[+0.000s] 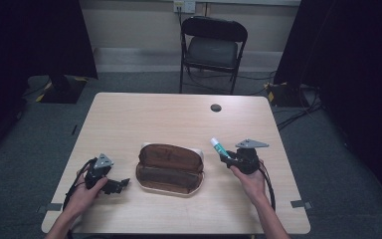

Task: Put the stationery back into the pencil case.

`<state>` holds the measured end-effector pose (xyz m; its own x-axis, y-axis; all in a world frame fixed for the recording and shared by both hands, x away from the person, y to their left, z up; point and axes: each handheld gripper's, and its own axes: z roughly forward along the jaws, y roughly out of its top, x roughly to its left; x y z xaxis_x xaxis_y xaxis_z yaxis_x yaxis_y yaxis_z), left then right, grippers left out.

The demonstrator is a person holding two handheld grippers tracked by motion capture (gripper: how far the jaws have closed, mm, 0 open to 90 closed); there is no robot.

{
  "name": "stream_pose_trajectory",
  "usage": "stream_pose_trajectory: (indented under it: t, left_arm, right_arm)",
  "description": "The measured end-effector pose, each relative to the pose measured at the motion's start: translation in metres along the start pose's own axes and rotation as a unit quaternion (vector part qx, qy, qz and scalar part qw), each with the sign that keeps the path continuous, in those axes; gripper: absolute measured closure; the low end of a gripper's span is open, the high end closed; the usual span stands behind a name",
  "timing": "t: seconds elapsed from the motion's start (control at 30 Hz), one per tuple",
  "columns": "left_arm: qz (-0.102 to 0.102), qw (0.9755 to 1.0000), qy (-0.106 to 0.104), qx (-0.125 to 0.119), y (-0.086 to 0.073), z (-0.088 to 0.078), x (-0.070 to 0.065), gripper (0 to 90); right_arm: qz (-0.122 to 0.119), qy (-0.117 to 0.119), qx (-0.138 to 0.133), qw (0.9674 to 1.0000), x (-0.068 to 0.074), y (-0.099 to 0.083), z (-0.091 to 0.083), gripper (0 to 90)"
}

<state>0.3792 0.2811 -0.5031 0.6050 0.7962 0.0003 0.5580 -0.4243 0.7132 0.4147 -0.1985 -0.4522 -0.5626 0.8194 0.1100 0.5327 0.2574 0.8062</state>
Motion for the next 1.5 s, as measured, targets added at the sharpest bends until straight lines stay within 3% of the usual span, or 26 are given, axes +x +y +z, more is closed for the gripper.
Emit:
stream_pose_trajectory:
  t: [0.23, 0.4, 0.63, 0.77, 0.97, 1.23, 1.43, 1.5]
  left_arm:
    - [-0.001, 1.0000, 0.000, 0.000, 0.000, 0.000, 0.000, 0.0]
    - [0.000, 1.0000, 0.001, 0.000, 0.000, 0.000, 0.000, 0.0]
    - [0.000, 1.0000, 0.000, 0.000, 0.000, 0.000, 0.000, 0.0]
    - [0.000, 1.0000, 0.001, 0.000, 0.000, 0.000, 0.000, 0.0]
    - [0.000, 1.0000, 0.001, 0.000, 0.000, 0.000, 0.000, 0.0]
    - [0.000, 1.0000, 0.001, 0.000, 0.000, 0.000, 0.000, 0.0]
    - [0.000, 1.0000, 0.001, 0.000, 0.000, 0.000, 0.000, 0.0]
    - [0.000, 1.0000, 0.001, 0.000, 0.000, 0.000, 0.000, 0.0]
  right_arm:
    - [0.007, 0.007, -0.021, 0.9997, 0.005, 0.008, -0.011, 66.5]
    - [-0.003, 0.010, -0.030, 0.9995, 0.013, 0.017, -0.018, 66.5]
    - [-0.001, 0.014, -0.045, 0.9989, 0.014, 0.023, -0.031, 66.5]
    - [-0.007, 0.021, -0.069, 0.9974, 0.018, 0.033, -0.042, 66.5]
    - [-0.021, 0.029, -0.082, 0.9960, 0.028, 0.041, -0.051, 66.4]
    - [-0.046, 0.048, -0.111, 0.9916, 0.043, 0.056, -0.068, 66.5]
    - [-0.071, 0.068, -0.116, 0.9884, 0.063, 0.063, -0.072, 66.5]
    - [-0.083, 0.082, -0.121, 0.9858, 0.073, 0.067, -0.073, 66.4]
